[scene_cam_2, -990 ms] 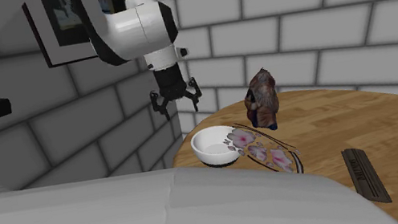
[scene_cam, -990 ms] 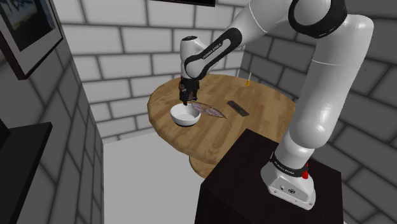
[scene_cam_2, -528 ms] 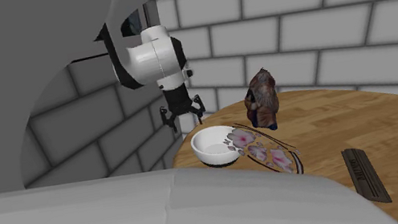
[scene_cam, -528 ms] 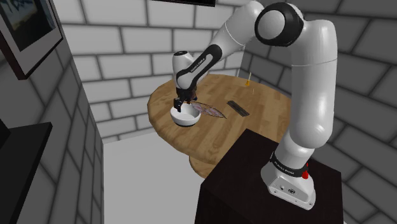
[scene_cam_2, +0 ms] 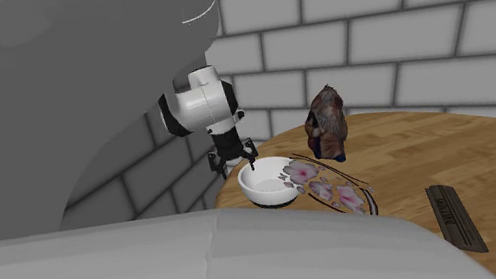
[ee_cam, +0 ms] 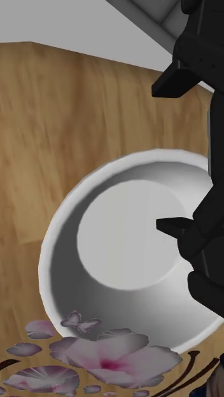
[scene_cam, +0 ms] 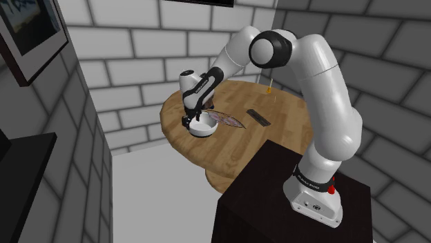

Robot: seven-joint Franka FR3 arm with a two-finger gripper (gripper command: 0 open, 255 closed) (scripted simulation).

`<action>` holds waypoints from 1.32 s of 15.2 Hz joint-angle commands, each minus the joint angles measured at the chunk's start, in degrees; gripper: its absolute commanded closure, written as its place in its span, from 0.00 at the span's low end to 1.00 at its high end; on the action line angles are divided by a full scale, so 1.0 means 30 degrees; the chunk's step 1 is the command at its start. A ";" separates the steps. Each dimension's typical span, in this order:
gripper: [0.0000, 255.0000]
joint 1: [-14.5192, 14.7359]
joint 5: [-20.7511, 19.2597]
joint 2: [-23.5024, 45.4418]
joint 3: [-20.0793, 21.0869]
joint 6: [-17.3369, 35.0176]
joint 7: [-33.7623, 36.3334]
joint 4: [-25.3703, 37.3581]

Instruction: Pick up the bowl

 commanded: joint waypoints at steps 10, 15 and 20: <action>1.00 0.0020 -0.0116 0.1835 -0.0143 0.0889 0.0164 0.0942; 1.00 0.0024 -0.0116 0.1827 -0.0142 0.0888 0.0168 0.0935; 1.00 0.0001 -0.0082 0.1390 -0.0104 0.0638 0.0103 0.0750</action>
